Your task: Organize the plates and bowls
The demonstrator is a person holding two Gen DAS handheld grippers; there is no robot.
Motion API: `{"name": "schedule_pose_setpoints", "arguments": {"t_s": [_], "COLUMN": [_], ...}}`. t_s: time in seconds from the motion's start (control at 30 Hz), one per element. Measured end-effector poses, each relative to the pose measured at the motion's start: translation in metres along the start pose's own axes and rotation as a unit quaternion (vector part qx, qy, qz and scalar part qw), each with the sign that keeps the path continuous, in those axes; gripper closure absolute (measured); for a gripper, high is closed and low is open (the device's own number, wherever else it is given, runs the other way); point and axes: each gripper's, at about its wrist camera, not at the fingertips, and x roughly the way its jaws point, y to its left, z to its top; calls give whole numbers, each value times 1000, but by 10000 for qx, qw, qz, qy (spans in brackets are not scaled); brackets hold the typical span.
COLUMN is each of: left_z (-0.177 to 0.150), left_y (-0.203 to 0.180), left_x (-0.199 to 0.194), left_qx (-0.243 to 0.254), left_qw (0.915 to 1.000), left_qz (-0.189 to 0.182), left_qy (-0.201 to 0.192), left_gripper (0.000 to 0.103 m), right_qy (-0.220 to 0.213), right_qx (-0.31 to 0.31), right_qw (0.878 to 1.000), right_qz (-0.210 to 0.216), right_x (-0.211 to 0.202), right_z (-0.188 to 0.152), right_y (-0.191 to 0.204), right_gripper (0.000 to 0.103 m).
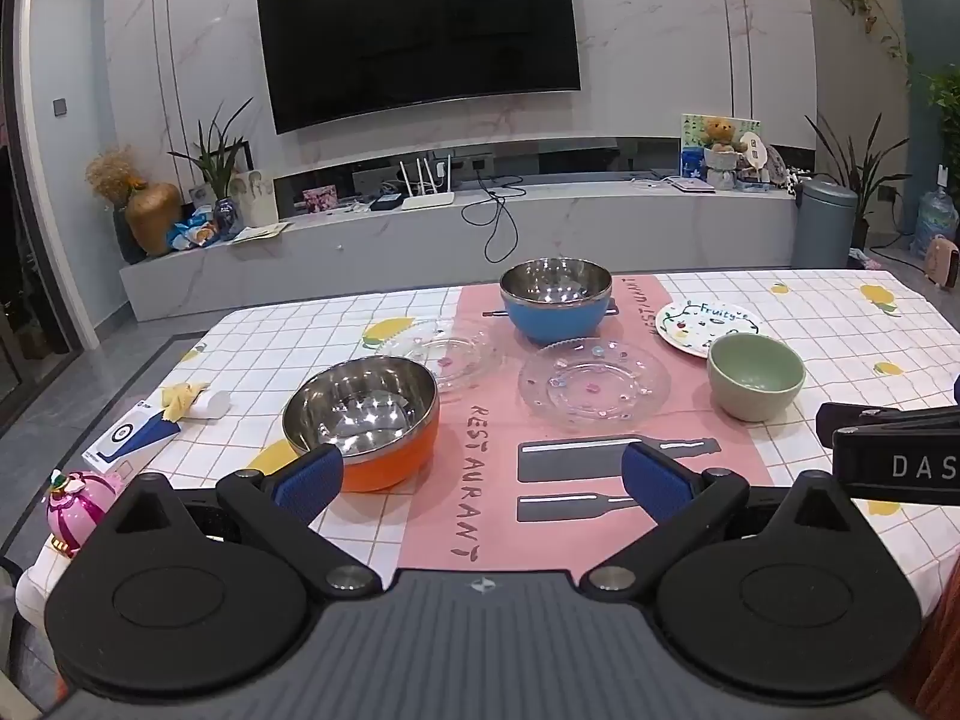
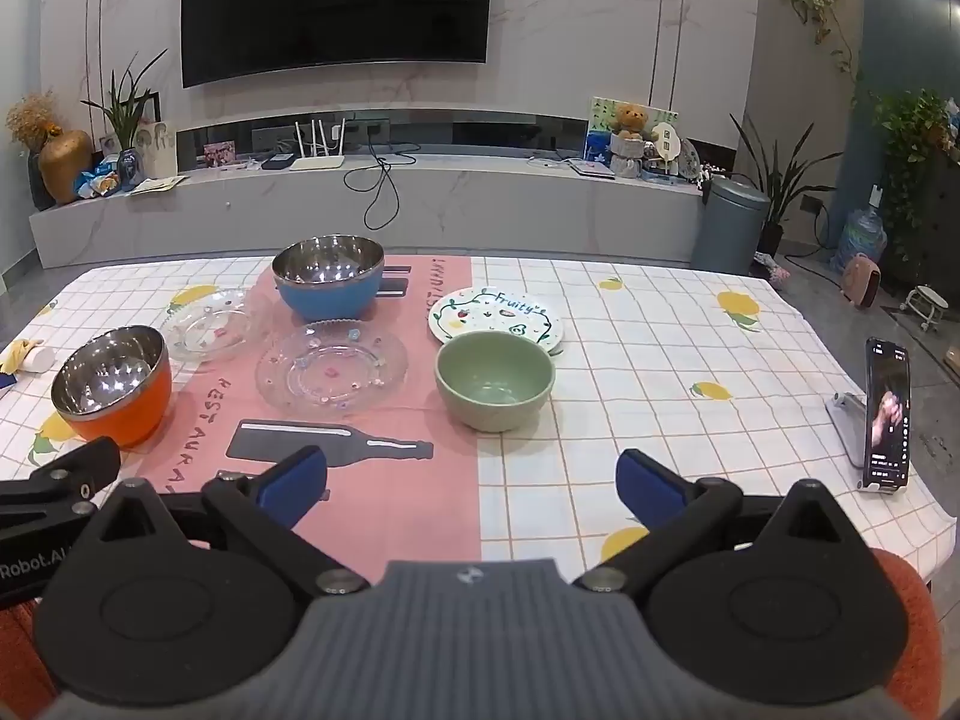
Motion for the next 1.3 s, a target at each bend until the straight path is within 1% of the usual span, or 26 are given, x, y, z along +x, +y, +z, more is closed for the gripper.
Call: {"name": "schedule_pose_setpoints", "arguments": {"t_s": [0.3, 0.33, 0.43, 0.53, 0.8, 1.3], "left_z": [1, 0, 1, 0, -4, -5], "left_y": [5, 2, 6, 5, 5, 4], "left_x": [-1, 0, 4, -1, 2, 2], "left_qx": [28, 26, -23, -15, -30, -45], "left_qw": [10000, 10000, 10000, 9999, 9999, 9998], "left_qz": [-20, 46, 72, 99, 163, 172], "left_qy": [-25, 12, 37, 42, 48, 95], "left_gripper": [0, 0, 0, 0, 0, 0], "right_qy": [41, 48, 68, 67, 114, 152], "right_qx": [75, 54, 78, 87, 120, 191], "right_qw": [9999, 10000, 9999, 9999, 9998, 9997], "right_qz": [52, 56, 53, 67, 52, 57], "right_x": [-1, 0, -4, -2, -1, 1], "right_z": [0, 2, 3, 0, -4, -4], "right_y": [0, 2, 1, -3, -4, -7], "right_gripper": [3, 3, 3, 3, 3, 3]}}
